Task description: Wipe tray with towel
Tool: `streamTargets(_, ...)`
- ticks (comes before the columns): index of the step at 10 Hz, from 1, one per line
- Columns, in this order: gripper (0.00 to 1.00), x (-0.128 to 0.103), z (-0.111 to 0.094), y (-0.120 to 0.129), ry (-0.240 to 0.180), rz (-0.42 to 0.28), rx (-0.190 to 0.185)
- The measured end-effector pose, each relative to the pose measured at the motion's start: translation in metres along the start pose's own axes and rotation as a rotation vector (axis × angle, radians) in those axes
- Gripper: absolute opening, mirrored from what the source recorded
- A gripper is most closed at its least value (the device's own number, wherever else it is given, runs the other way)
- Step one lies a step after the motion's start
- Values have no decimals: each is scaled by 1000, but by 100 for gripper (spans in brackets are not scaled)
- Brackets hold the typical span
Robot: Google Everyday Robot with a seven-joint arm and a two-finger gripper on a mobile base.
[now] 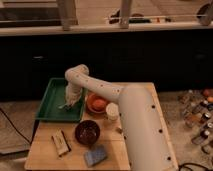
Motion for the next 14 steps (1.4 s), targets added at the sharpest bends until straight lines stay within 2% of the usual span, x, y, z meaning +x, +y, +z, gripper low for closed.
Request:
streamTargets(3, 0, 13, -4, -5, 24, 2, -6)
streamTargets(6, 0, 16, -2, -25, 34, -40, -4)
streamTargets(10, 0, -14, 15, -60, 5, -160, -27)
streamTargets(12, 0, -31, 29, -59, -27, -219, -66)
streamTargets(14, 0, -44, 38, -44, -53, -248, -104)
